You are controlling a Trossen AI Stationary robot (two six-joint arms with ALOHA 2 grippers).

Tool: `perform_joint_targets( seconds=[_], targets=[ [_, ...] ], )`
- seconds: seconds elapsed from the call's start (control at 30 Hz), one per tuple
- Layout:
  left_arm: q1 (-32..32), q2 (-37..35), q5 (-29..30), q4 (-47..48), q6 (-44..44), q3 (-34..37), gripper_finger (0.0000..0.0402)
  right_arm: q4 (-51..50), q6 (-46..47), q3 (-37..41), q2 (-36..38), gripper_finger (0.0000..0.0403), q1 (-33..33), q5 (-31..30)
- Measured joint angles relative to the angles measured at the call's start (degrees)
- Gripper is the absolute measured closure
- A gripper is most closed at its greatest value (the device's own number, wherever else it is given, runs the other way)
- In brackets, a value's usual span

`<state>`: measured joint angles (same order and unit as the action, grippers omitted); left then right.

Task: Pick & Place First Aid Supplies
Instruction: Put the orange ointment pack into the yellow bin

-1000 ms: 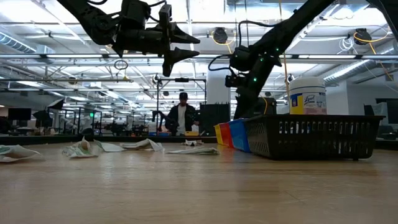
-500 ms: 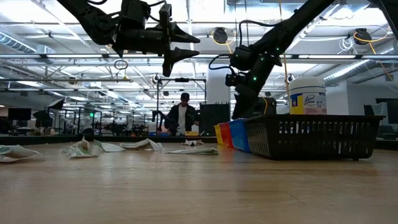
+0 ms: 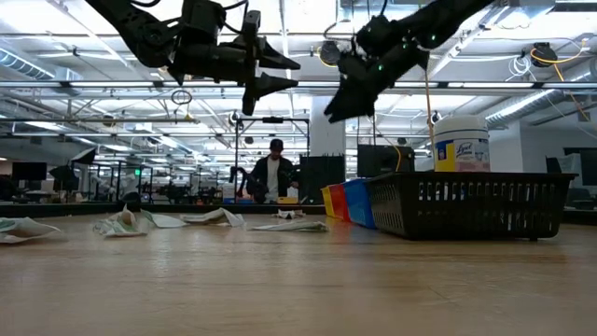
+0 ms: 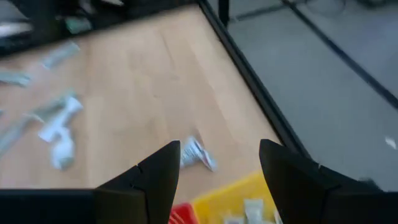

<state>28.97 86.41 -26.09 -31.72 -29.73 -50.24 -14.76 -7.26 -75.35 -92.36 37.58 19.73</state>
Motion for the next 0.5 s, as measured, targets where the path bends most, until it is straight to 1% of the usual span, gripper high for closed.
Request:
perform_joint_targets(
  seconds=[0.23, 0.4, 0.43, 0.5],
  targets=[
    [0.00, 0.00, 0.95, 0.17, -0.27, 0.00, 0.0245, -0.12, 1.28, 0.02, 7.76, 0.0190, -4.53, 0.11],
    [-0.02, 0.00, 0.86, 0.97, -1.92, -0.03, 0.0245, -0.20, 4.00, 0.03, 11.55, 0.0187, -7.40, 0.05],
    [-0.02, 0.00, 1.29, 3.79, -2.92, -0.68, 0.0245, -0.04, 4.55, 0.03, 12.15, 0.0186, -7.93, 0.03],
    [-0.06, 0.08, 4.67, 15.16, -3.71, -3.82, 0.0245, -0.19, 5.08, 0.02, 13.47, 0.0187, -8.44, -0.02]
  ],
)
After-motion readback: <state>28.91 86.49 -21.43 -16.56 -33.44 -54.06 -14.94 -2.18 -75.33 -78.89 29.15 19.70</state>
